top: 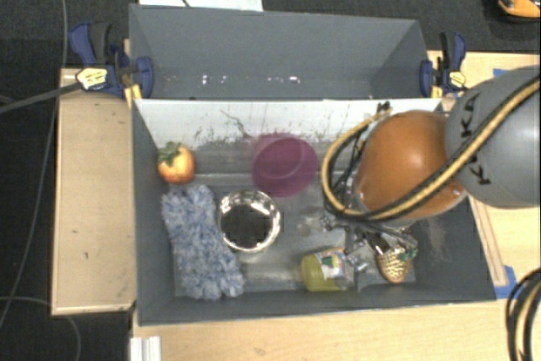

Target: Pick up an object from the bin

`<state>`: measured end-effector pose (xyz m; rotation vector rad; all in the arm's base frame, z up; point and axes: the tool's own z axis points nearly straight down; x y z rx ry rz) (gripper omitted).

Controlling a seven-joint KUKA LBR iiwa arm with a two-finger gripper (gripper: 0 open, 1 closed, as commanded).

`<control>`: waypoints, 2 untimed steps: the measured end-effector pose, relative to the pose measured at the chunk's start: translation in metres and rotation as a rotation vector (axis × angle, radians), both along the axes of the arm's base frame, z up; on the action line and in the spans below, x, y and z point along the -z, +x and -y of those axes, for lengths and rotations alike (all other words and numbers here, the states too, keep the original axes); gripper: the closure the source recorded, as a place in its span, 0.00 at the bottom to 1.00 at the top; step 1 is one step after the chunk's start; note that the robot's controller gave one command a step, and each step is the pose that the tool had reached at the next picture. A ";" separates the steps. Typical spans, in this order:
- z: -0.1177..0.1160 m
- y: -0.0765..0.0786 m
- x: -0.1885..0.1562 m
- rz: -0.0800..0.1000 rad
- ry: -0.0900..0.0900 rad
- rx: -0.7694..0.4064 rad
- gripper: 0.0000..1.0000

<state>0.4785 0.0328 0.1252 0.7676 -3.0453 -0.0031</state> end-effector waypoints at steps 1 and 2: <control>0.000 0.002 0.054 0.018 0.002 -0.034 0.00; -0.005 0.001 0.055 0.009 0.002 0.184 1.00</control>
Offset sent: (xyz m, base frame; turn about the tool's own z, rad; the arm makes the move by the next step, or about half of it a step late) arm 0.0003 0.0049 -0.0552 0.1848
